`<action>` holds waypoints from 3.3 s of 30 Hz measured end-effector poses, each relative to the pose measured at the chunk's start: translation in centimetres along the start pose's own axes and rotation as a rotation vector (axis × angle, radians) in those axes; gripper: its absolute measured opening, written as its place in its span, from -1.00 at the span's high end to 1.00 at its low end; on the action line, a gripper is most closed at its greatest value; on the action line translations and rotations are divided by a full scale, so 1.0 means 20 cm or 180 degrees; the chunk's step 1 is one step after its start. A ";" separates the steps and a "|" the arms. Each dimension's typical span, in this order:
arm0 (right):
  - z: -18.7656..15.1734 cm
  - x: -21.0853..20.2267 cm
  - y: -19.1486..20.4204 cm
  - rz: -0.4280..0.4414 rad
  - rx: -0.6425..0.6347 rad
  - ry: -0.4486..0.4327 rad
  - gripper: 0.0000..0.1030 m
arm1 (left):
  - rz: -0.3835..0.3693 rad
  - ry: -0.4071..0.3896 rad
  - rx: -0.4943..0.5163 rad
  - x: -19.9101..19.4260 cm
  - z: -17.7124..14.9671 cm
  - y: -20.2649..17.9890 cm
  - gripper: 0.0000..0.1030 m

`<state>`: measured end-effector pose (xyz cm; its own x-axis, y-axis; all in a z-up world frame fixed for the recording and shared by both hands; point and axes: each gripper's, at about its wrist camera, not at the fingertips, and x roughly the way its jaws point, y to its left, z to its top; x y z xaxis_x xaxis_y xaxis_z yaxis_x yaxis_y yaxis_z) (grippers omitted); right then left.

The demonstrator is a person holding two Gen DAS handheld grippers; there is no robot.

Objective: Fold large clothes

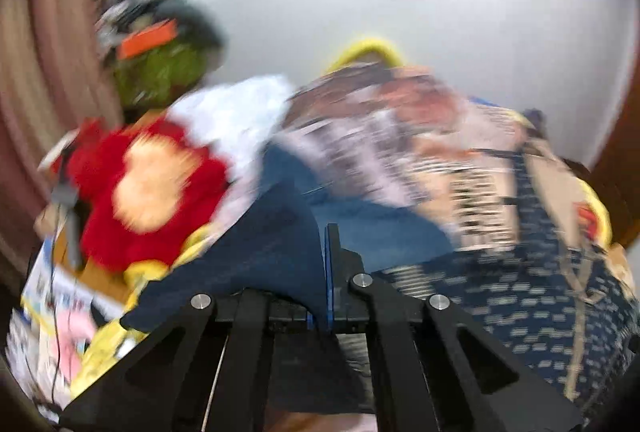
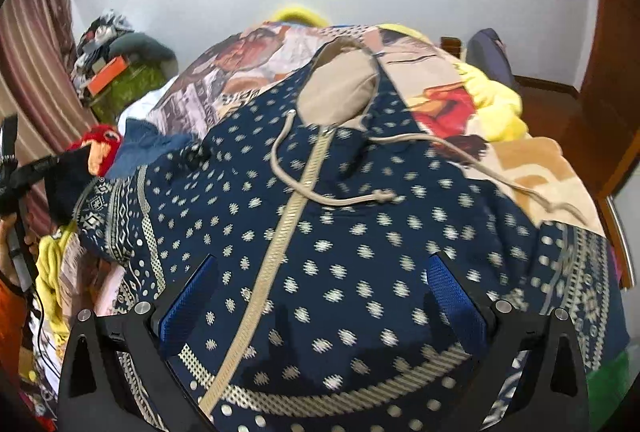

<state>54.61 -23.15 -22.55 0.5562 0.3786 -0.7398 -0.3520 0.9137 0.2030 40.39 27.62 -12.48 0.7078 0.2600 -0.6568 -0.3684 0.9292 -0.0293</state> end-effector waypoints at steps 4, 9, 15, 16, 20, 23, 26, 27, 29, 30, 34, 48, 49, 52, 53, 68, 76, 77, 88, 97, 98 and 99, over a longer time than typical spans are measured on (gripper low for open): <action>-0.01 -0.11 -0.09 -0.0011 0.0095 -0.0080 -1.00 | -0.0456 -0.0049 0.0625 -0.10 0.00 -0.49 0.95; -0.04 -0.24 -0.21 -0.0057 0.0137 -0.0117 -1.00 | -0.0921 0.0218 0.1274 -0.10 -0.24 -0.99 0.95; -0.13 -0.29 -0.31 -0.0128 0.0137 0.0048 -1.00 | -0.1114 0.0911 0.1631 0.05 -0.65 -1.31 0.94; -0.14 -0.30 -0.32 -0.0134 0.0132 0.0078 -1.00 | -0.1103 0.0959 0.1642 0.04 -0.69 -1.32 0.93; -0.20 -0.31 -0.32 -0.0167 0.0054 0.0170 -1.00 | -0.1124 0.1025 0.1460 0.04 -0.73 -1.25 0.76; -0.22 -0.31 -0.30 -0.0208 -0.0054 0.0198 -1.00 | -0.1270 0.1188 0.1258 0.02 -0.71 -1.15 0.12; -0.22 -0.31 -0.27 -0.0195 -0.0102 0.0181 -1.00 | -0.1356 0.1204 0.1089 -0.03 -0.67 -1.02 -0.16; -0.22 -0.30 -0.25 -0.0181 -0.0108 0.0177 -1.00 | -0.1370 0.1189 0.1052 -0.05 -0.65 -0.98 -0.17; -0.21 -0.29 -0.23 -0.0164 -0.0131 0.0169 -1.00 | -0.1333 0.1118 0.0906 -0.07 -0.58 -0.87 -0.24; -0.21 -0.28 -0.22 -0.0166 -0.0145 0.0167 -1.00 | -0.1315 0.1072 0.0827 -0.09 -0.56 -0.82 -0.27; -0.19 -0.22 -0.18 -0.0143 -0.0175 0.0166 -1.00 | -0.1237 0.1034 0.0373 0.04 -0.42 -0.60 -0.27; -0.22 -0.18 -0.40 -0.0211 0.0168 0.0177 -1.00 | -0.0794 0.1112 0.0112 0.49 -0.31 -0.58 0.80; -0.22 -0.19 -0.43 -0.0233 0.0198 0.0158 -1.00 | -0.0750 0.1015 0.0234 0.45 -0.29 -0.62 0.81; -0.24 -0.26 -0.53 -0.0271 0.0322 0.0071 -1.00 | -0.0805 0.0668 0.0557 0.27 -0.21 -0.80 0.81; -0.24 -0.29 -0.56 -0.0285 0.0366 0.0050 -1.00 | -0.0850 0.0536 0.0681 0.19 -0.17 -0.88 0.82; -0.41 -0.61 -0.92 -0.0486 0.0757 -0.0082 -1.00 | -0.1848 0.0418 0.1848 -0.31 -0.44 -1.96 0.82; -0.56 -0.68 -1.10 -0.0700 0.0946 0.0040 -1.00 | -0.1834 0.1069 0.2262 -0.21 -0.86 -2.13 0.79; -0.58 -0.69 -1.13 -0.0707 0.0981 0.0059 -1.00 | -0.1856 0.1148 0.2256 -0.21 -0.88 -2.13 0.76; -0.61 -0.63 -1.42 -0.0350 0.1685 0.0125 -1.00 | -0.1885 0.0878 0.1963 -0.35 -0.74 -1.76 -0.38; -0.57 -0.33 -1.70 0.0054 0.2550 0.0259 -0.84 | -0.0877 0.0785 0.1439 -0.04 -0.58 -1.18 -0.42; -0.57 -0.30 -1.72 0.0081 0.2613 0.0257 -0.84 | -0.0856 0.0810 0.1356 0.00 -0.56 -1.13 -0.42; -0.57 -0.28 -1.73 0.0099 0.2656 0.0247 -0.83 | -0.0850 0.0831 0.1267 0.02 -0.56 -1.08 -0.42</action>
<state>55.02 -58.60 -32.74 0.4915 0.4222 -0.7617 0.3230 0.7239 0.6096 41.91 4.61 -20.53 0.5536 -0.0254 -0.8324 0.0961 0.9948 0.0336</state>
